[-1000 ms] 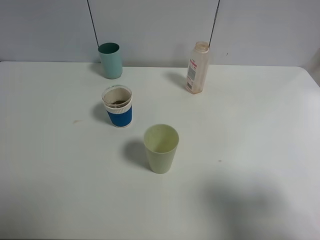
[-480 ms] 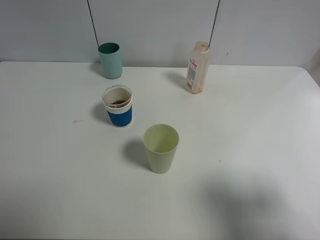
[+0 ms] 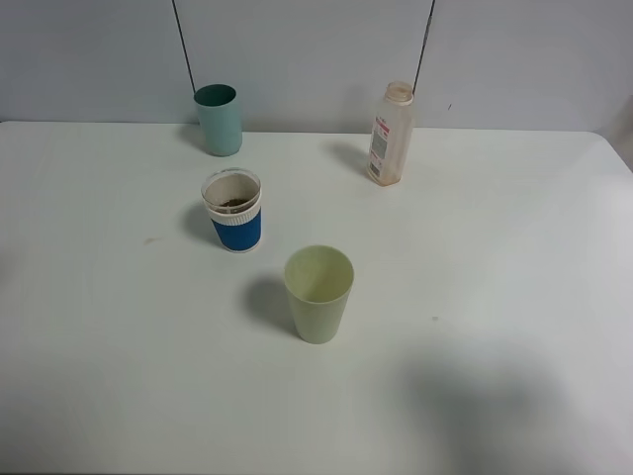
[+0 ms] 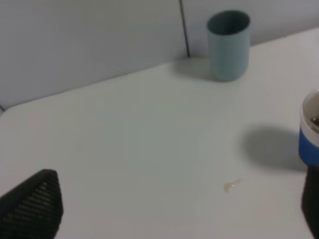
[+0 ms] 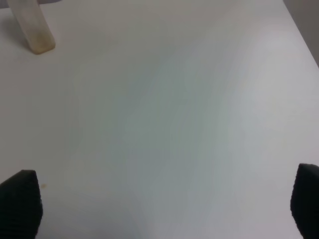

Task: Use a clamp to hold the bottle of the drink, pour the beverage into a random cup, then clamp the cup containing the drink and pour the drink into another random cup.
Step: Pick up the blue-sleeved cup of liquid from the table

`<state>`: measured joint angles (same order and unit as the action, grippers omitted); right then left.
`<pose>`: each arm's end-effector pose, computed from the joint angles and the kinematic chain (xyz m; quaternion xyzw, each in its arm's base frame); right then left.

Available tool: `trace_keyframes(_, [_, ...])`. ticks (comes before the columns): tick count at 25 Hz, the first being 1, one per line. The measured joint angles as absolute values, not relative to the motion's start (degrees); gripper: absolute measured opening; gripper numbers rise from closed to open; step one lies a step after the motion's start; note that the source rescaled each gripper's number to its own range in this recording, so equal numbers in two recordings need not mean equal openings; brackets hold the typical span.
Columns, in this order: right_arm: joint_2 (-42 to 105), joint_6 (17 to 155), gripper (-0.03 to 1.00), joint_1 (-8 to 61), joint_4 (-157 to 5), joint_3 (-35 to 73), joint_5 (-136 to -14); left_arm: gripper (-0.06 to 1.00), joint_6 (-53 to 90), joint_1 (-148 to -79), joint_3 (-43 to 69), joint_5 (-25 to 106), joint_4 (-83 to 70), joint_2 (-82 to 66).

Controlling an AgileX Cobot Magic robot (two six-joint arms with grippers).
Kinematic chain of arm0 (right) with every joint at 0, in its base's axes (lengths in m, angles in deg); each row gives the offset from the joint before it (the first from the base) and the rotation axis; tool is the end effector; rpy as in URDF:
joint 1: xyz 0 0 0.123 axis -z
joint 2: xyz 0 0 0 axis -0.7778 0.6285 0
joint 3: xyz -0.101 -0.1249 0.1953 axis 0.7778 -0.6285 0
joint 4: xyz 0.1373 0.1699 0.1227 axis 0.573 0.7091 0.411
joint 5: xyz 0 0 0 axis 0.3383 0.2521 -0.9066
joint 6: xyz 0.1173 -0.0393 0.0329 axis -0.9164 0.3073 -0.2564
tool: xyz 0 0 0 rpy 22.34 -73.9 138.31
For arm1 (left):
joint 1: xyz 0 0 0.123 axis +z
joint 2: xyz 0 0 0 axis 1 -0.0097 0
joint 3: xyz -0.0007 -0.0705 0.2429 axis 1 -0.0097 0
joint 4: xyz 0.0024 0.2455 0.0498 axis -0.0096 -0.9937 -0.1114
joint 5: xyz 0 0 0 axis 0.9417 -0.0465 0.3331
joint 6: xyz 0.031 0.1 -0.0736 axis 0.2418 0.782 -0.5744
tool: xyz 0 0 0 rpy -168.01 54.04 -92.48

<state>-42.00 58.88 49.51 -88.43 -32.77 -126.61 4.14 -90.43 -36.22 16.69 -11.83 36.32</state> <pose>0.0594 -0.0070 0.2580 0.0242 0.8539 -0.0110 0.5198 0.1638 -0.0109 0.2815 0.1158 0.8153 0.0322 0.5664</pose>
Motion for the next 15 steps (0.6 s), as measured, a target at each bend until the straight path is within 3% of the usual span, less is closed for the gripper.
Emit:
trace_keyframes(8, [-42.00,58.88,1.00,49.51,-88.43,-32.77,-126.61,0.92,4.65,-98.32,-36.22,30.95,-12.19,16.38])
trace_keyframes(15, [-42.00,58.88,1.00,49.51,-88.43,-32.77,-126.61,0.92,-0.61,-100.73,-36.35,40.49,-17.46,4.53])
